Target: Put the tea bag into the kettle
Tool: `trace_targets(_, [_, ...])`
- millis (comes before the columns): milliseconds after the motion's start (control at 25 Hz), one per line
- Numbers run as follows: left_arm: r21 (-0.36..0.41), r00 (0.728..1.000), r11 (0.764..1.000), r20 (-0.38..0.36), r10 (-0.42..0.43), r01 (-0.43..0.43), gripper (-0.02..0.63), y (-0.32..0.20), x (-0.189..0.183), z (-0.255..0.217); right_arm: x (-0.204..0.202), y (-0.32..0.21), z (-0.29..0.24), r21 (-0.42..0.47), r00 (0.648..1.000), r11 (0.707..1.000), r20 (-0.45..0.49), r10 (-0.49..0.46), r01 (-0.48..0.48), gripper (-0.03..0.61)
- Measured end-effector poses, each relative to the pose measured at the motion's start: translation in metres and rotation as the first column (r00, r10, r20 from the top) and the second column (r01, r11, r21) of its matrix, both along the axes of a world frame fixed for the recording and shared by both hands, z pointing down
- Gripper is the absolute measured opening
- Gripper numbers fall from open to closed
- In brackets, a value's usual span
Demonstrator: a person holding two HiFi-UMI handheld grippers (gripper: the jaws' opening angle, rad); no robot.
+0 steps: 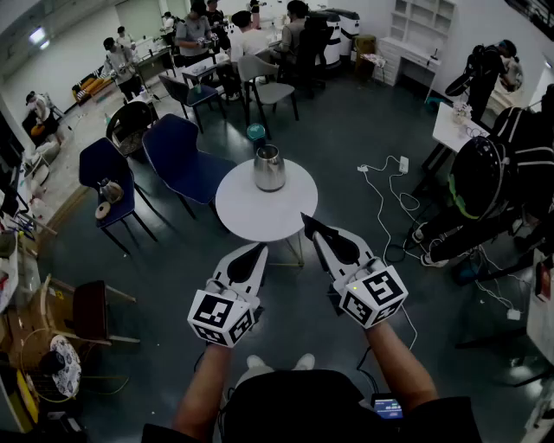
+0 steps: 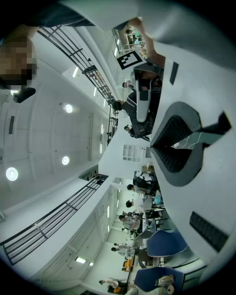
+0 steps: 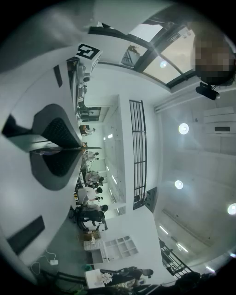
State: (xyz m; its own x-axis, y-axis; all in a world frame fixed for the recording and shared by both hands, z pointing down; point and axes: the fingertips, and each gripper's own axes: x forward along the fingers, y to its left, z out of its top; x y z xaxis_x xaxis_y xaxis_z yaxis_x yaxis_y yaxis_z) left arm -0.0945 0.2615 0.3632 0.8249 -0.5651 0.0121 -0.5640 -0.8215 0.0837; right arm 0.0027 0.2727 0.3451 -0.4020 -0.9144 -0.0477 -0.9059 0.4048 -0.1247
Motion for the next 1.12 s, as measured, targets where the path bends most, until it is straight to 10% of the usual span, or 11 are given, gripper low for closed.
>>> trace_targets(1120, [-0.030, 0.999, 0.999, -0.011, -0.030, 0.030, 0.015, 0.022, 0.040, 0.012, 0.030, 0.019, 0.008, -0.006, 0.995, 0.995, 0.014, -0.098, 0.098, 0.031])
